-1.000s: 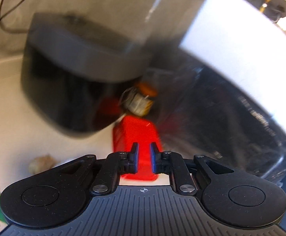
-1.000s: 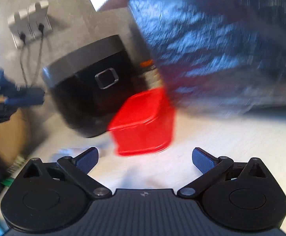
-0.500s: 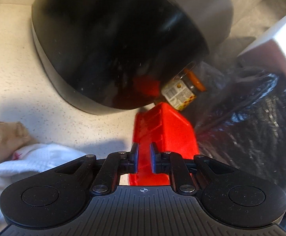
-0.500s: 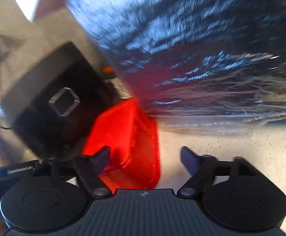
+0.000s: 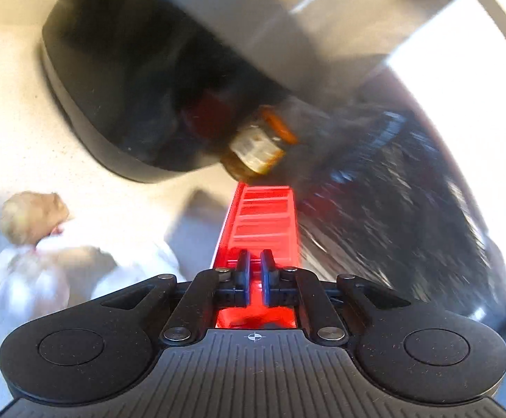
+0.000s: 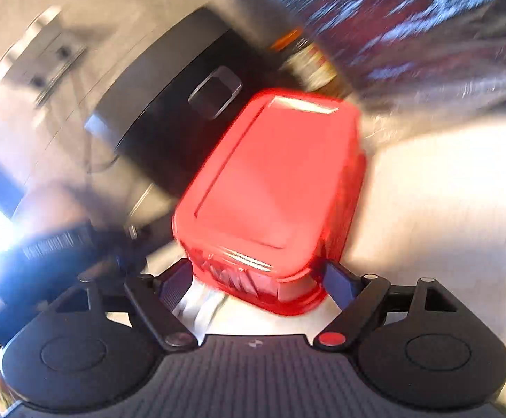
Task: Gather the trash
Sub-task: 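Lift the red tray with the left gripper and turn it over, then set the red tray down beside the garlic and open the left gripper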
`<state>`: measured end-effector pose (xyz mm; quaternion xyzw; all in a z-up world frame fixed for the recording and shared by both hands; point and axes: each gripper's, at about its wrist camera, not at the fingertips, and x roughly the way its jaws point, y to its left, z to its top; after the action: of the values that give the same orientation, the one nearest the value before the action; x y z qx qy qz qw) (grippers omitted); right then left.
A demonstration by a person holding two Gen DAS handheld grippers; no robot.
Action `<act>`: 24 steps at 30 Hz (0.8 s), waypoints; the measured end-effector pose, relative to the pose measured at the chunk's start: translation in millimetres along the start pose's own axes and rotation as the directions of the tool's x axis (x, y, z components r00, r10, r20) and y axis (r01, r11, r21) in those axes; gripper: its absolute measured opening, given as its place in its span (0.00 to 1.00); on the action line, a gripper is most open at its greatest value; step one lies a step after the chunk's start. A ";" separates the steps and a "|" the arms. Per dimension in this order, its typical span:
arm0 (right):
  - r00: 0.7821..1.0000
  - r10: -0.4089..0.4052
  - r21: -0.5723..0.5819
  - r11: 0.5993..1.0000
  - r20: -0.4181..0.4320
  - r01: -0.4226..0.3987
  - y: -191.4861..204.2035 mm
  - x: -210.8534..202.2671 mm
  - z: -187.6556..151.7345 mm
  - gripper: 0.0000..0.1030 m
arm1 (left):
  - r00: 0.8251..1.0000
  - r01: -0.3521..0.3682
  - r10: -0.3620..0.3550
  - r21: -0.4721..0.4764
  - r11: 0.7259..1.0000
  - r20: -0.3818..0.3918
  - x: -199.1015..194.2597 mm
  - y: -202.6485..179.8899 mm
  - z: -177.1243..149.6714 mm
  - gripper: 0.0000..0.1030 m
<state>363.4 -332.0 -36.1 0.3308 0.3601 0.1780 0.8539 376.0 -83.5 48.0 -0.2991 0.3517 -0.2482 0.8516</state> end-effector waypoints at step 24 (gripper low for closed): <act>0.993 0.075 -0.151 0.985 -0.088 -0.088 64.4 -4.0 -65.4 0.82 | 0.999 -0.005 0.007 0.052 0.999 -0.041 -78.3 -3.6 -35.1 0.17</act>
<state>308.5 -259.4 -23.5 0.2705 0.3659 0.2535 0.8536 299.7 -48.2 65.6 -0.2706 0.3632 -0.2609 0.8525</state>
